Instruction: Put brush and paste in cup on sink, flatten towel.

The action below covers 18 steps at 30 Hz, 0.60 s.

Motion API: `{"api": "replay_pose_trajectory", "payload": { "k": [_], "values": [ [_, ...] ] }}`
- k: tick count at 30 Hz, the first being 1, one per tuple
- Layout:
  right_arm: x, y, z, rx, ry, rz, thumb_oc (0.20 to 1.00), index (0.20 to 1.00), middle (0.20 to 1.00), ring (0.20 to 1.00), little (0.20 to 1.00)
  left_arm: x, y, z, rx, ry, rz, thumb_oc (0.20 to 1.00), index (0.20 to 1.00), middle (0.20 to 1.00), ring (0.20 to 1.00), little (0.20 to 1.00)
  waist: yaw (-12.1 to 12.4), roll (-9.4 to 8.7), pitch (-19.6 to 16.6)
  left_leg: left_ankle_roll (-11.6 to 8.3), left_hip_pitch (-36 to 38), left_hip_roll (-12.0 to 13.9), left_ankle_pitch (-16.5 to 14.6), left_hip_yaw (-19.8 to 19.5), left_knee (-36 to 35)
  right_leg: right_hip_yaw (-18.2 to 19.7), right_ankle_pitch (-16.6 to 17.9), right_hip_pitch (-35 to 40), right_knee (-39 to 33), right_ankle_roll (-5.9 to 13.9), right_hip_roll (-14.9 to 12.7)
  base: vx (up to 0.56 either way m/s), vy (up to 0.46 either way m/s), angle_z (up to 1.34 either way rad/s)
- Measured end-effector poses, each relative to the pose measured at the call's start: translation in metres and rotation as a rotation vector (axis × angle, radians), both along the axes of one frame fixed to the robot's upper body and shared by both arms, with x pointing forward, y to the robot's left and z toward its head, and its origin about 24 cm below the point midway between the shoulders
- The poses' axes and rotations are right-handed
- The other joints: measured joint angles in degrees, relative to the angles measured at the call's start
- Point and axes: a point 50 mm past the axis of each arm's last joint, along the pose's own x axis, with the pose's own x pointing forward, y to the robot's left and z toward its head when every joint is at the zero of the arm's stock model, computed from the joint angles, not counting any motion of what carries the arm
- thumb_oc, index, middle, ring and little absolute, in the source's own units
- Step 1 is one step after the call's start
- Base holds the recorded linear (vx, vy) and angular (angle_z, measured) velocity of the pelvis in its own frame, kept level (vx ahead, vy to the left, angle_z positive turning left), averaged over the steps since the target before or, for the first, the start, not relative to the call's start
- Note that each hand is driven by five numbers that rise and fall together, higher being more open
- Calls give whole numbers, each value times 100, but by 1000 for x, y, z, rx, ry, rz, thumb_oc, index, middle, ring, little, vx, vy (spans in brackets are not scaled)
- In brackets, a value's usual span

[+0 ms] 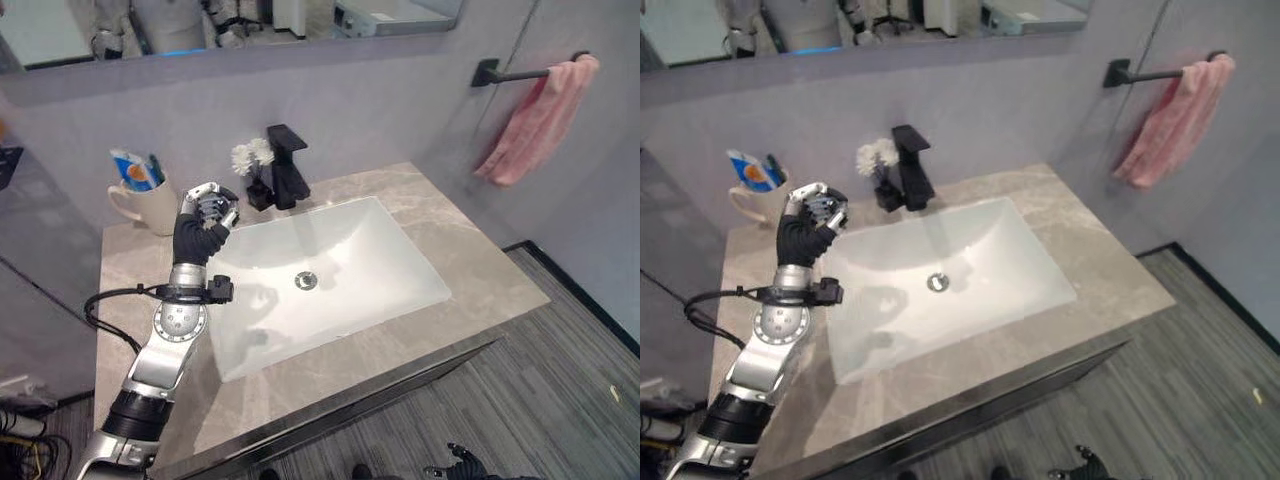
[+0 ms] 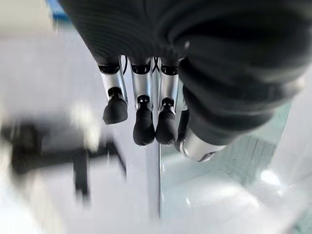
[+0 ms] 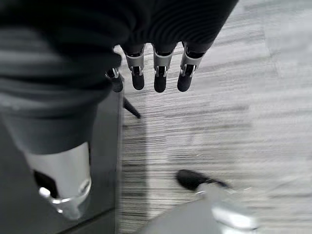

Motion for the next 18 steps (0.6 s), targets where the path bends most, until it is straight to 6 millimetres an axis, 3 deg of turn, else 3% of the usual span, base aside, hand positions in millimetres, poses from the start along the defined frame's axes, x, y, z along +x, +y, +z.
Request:
{"api": "replay_pose_trajectory", "payload": {
  "k": [1,4,6,7,8,9,10,11,13,14,18],
  "values": [
    [-2,0,0,-1,4,-2,1000,1000,1000,1000,1000,1,-4,1,-5,-3,-27,200,200,200,200,200,-143,-1,-3,-4,13,-5,-2,62,9,48,51,-27,-54,-1,13,-46,-20,-73],
    [6,-5,6,-13,-41,21,1000,1000,1000,1000,1000,-1,-6,-1,-53,5,-96,200,200,200,200,200,-203,-12,14,-6,44,-19,-23,276,14,571,231,-194,-130,4,76,-47,-19,-78],
    [11,-12,11,-30,-67,33,1000,1000,1000,1000,1000,0,-8,-6,-43,25,-116,200,200,200,200,200,-94,-79,71,60,125,-70,-63,-532,121,947,290,-268,-70,19,92,-104,-27,-93],
    [12,-14,12,-37,-69,34,1000,1000,1000,1000,1000,0,-9,-7,-40,28,-119,200,200,200,200,200,-55,-109,105,270,46,-129,-237,-861,328,1143,300,-372,56,12,133,-156,-2,-115],
    [22,-14,15,-40,-92,43,1000,1000,1000,1000,1000,0,-10,-6,-27,26,-127,200,200,200,200,200,86,-259,202,598,-251,-509,-735,-1819,873,1564,241,-640,390,26,106,-128,62,-176],
    [35,-18,21,-50,-132,53,1000,1000,1000,1000,1000,-1,-8,-11,-13,42,-128,200,200,200,200,200,347,-333,249,653,-343,-1070,-929,-2688,1027,2034,226,-945,592,40,102,-82,69,-208],
    [45,-26,29,-67,-183,50,1000,1000,1000,1000,1000,-1,-8,-15,-5,63,-140,200,200,200,200,200,300,-166,299,783,-531,-1269,-847,-2797,1186,2312,270,-1053,609,203,204,-127,130,-206],
    [49,-25,31,-64,-200,45,1000,1000,1000,1000,1000,-1,-8,-20,-1,81,-144,200,200,200,200,200,321,-139,338,770,-560,-1254,-707,-2645,1246,2495,296,-1051,615,356,270,-122,139,-119],
    [38,-27,29,-71,-179,45,1000,1000,1000,1000,1000,-3,-15,-20,-17,74,-181,200,200,200,200,200,116,-193,314,878,-644,-1260,-670,-2229,1263,2487,167,-1345,841,428,374,-144,148,-91],
    [40,-27,31,-79,-189,60,1000,1000,1000,1000,1000,-5,-15,-18,-8,64,-192,200,200,200,200,200,174,-199,353,806,-725,-1223,-588,-2027,1207,2493,170,-1480,948,426,385,-137,156,-121],
    [53,-36,53,-180,-276,202,1000,1000,1000,1000,1000,-6,-19,-22,37,88,-241,200,200,200,200,200,30,-44,569,903,-743,-1063,-551,-975,992,2413,206,-1846,906,486,418,-97,69,-140]
  ]
}}
